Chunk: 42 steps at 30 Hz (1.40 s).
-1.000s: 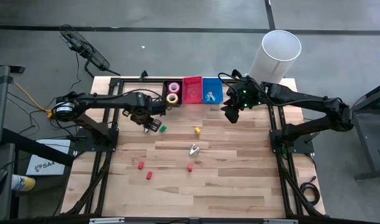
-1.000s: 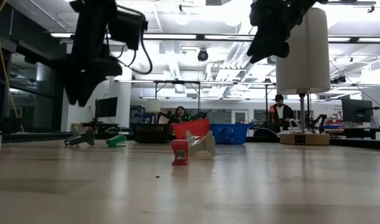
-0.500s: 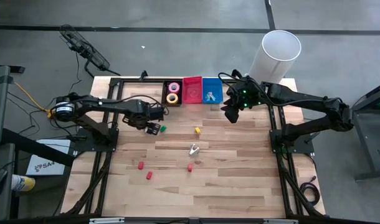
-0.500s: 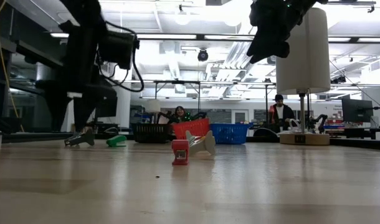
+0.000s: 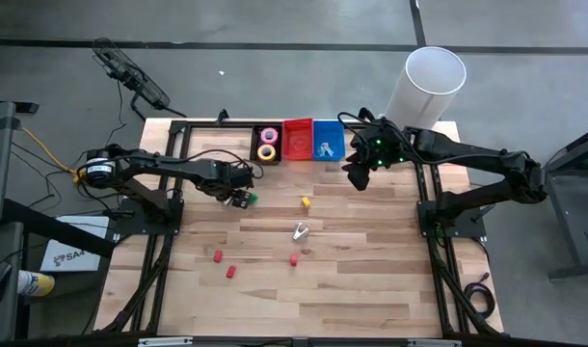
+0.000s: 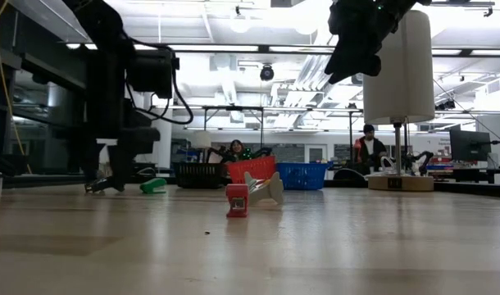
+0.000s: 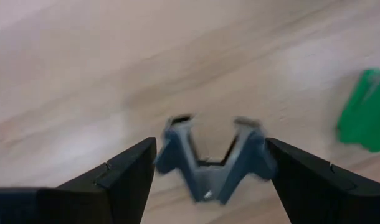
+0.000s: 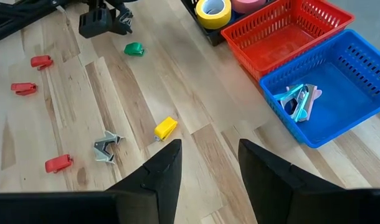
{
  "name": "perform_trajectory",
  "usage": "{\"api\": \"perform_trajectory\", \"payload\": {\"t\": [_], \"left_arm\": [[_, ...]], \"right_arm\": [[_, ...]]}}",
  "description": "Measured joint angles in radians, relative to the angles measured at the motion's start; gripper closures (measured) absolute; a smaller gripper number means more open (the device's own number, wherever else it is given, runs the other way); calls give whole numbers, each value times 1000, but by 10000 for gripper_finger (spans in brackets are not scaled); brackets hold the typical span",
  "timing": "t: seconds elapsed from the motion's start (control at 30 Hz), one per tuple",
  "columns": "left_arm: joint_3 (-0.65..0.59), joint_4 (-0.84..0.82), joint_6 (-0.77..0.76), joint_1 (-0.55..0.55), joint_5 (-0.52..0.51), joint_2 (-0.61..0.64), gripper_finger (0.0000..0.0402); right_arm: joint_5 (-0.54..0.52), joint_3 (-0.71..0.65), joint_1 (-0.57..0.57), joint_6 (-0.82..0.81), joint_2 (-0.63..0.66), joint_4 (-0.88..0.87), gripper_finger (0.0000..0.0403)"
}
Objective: Pick and place Stapler, Stapler remover, tape
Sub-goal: Put the black staple remover into the blue bin
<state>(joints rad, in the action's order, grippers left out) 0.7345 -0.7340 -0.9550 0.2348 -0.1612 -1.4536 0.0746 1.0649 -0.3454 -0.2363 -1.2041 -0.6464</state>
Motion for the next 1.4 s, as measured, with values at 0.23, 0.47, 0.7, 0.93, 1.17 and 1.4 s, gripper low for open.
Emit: {"api": "perform_trajectory", "payload": {"t": [0.23, 0.47, 0.7, 0.93, 1.17, 1.4], "left_arm": [[0, 41, 16, 0, 10, -5, 110], [0, 46, 16, 0, 11, -5, 111], [0, 46, 27, 0, 20, -5, 163], [0, 46, 33, 0, 26, -5, 246], [2, 45, 42, 0, 29, -5, 305], [12, 62, 42, 0, 24, -3, 305]], "right_arm": [[0, 0, 0, 1, 0, 0, 254], [0, 0, 0, 1, 0, 0, 253], [-16, 0, -1, 9, 0, 0, 254], [-19, 0, -1, 10, 0, 0, 254], [-19, 0, -1, 13, 0, 0, 254], [-26, 0, -1, 18, 0, 1, 254]]}}
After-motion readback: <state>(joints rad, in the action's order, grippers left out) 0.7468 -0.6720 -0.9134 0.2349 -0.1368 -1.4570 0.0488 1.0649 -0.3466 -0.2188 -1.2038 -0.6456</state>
